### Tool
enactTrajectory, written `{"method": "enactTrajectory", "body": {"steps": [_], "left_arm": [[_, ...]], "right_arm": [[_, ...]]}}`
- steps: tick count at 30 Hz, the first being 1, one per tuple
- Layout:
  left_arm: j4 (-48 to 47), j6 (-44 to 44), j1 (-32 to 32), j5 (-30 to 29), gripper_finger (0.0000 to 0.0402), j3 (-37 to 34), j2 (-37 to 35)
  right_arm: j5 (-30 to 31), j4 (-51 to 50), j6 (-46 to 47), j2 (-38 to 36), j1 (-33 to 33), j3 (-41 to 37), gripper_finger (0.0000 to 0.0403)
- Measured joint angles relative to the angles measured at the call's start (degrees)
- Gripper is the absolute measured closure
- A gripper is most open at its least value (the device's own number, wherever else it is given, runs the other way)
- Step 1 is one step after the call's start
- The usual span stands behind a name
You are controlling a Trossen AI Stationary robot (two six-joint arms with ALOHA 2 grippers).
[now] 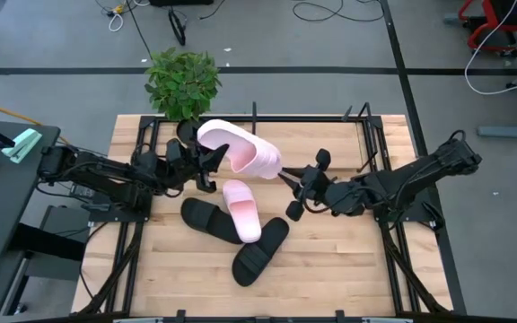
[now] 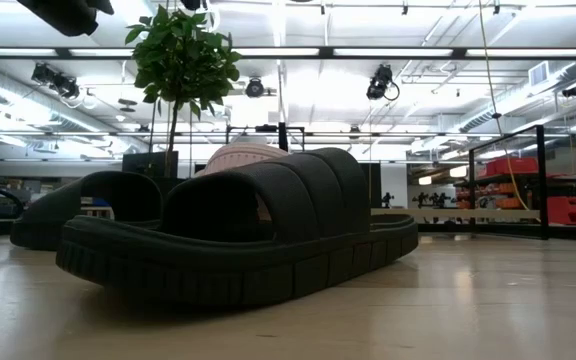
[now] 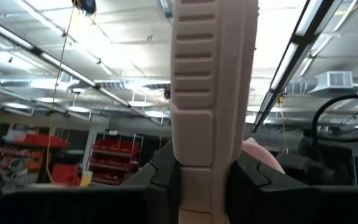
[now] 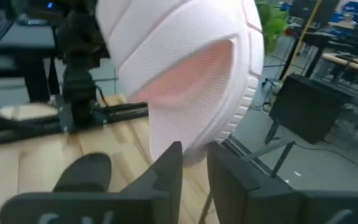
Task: Pick and place slides into the shelf
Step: Put the right pink slide on the shelf
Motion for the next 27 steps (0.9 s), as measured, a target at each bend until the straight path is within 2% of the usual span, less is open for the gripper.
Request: {"method": "enactTrajectory", "body": {"steps": [3,9,13,19,25,27], "left_arm": [[-3.77,0.02,-0.03,-0.79,0.0315,-0.13,0.27],[-14.26,-9.20,-0.15,0.01,0.0315,1.13,0.13],[-23.02,-16.69,-0.01,2.90,0.0315,5.37,0.22],[-34.94,-20.99,0.09,7.00,0.0315,15.28,2.66],[-49.07,-23.33,0.64,8.64,0.0315,28.61,11.40],[-53.45,-24.37,1.60,9.99,0.0316,33.82,14.75]], "right_arm": [[-0.55,-4.64,-0.19,-1.68,1.27,0.04,0.0298],[-0.90,-14.16,-0.73,-6.11,6.36,0.04,0.0278],[-0.69,-19.27,-4.54,-8.49,11.92,0.07,0.0279],[-0.44,-24.92,-11.64,-8.96,19.86,0.07,0.0282],[0.29,-25.51,-19.51,-7.03,25.41,0.07,0.0288],[2.50,-25.66,-21.68,-6.48,27.01,0.07,0.0288]]}}
